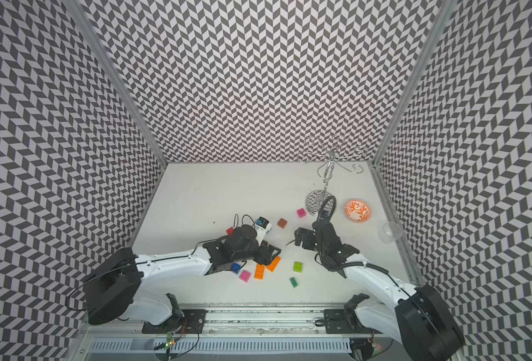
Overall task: Assemble the letter p with lego
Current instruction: Adjust the lego brick at the center of the board.
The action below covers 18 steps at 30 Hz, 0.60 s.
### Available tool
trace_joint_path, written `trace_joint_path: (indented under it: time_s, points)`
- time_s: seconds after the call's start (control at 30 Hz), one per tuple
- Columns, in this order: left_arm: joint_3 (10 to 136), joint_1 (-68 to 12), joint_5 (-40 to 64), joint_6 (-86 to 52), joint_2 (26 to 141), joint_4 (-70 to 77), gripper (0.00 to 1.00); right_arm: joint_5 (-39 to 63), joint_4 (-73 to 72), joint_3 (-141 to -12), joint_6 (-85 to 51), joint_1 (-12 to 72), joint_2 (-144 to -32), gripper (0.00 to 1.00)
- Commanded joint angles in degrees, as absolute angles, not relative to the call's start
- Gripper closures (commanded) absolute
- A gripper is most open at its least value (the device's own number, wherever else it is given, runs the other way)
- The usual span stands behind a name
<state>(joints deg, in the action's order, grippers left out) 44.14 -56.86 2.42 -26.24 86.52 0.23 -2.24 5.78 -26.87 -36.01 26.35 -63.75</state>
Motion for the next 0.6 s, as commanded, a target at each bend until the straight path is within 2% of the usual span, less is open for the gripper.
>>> trace_joint_path:
  time_s: [0.0, 0.3, 0.43, 0.57]
  points:
    - [49.9, -59.6, -2.0, -24.2, 91.8, -10.3, 0.32, 0.4, 6.1, -26.2, -37.3, 23.4, -62.3, 0.01]
    - [55.9, -60.3, -1.8, -24.0, 102.0, -15.7, 0.46, 2.0, 4.7, -23.2, -36.8, 20.7, -59.0, 0.01]
    - [56.9, -60.5, -2.0, -24.1, 103.8, -16.7, 0.47, 2.2, 4.1, -22.3, -36.5, 20.4, -58.0, 0.01]
    - [56.7, -60.5, -3.4, -24.7, 104.2, -17.8, 0.52, 2.7, 3.6, -21.8, -36.4, 20.2, -57.7, 0.01]
